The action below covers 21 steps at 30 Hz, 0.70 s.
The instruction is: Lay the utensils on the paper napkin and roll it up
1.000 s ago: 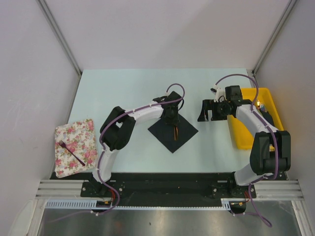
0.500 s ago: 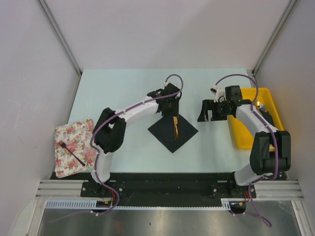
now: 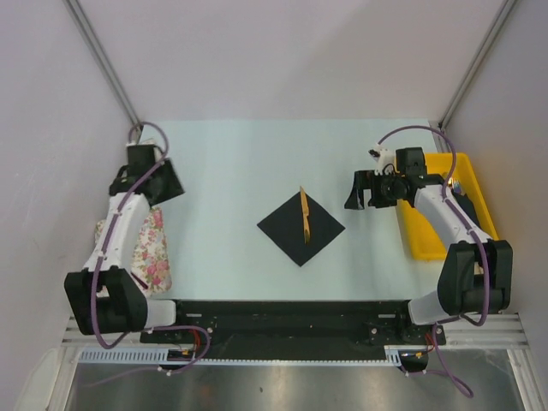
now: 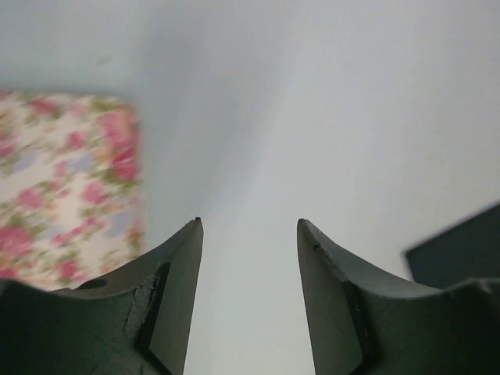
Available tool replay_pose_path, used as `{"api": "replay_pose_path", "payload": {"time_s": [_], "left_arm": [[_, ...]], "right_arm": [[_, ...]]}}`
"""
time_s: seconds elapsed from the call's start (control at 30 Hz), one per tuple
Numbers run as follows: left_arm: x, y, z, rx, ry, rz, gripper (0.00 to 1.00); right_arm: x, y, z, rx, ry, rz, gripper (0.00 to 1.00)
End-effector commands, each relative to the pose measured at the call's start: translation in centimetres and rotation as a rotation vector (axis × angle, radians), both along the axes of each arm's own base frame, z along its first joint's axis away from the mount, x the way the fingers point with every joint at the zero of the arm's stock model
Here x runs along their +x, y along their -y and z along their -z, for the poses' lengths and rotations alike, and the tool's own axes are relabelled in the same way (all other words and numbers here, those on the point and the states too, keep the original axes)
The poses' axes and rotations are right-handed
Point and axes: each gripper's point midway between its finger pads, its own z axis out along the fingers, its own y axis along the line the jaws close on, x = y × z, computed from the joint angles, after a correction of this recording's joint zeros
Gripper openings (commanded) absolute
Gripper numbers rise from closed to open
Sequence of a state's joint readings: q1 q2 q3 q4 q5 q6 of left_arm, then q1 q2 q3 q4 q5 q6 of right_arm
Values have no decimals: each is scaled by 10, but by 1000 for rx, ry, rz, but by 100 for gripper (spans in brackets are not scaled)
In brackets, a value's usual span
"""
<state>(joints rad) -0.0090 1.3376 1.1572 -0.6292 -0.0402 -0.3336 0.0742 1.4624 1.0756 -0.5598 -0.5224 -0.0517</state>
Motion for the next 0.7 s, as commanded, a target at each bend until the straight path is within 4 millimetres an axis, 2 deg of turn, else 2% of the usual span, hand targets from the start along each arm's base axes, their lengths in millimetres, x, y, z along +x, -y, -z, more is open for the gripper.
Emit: {"api": "replay_pose_path", "payload": {"time_s": [0.0,0.03,0.07,0.13,0.17,0.27,0.37,0.47,0.67], "left_arm": [[-65,-85,35,78,-191,-96,57],[-72,-93,39,64,-210,-110,57],[-89,-114,48,58,-251,-176,57],[-105,-133,54,72,-269,-209,56],[-117,-149,60,70,-280,-261,55],[-139,-174,71,94,-314,-303,53],[-154,-190,79,112,-340,-336,51],[-159,-202,84,114,-350,-358,51],[-163,-211,102,63,-400,-383,50]], "right_arm": [[5,-3,-27,31,80,-3,100],[5,-3,-29,31,84,-3,100],[5,-5,-30,31,84,-8,100],[5,-5,-34,34,88,-10,100],[4,-6,-34,33,91,-14,100],[2,-6,-36,35,98,-17,100],[0,-7,-38,38,105,-19,100],[-2,-7,-41,40,117,-20,100],[-7,-6,-48,40,137,-21,100]]}}
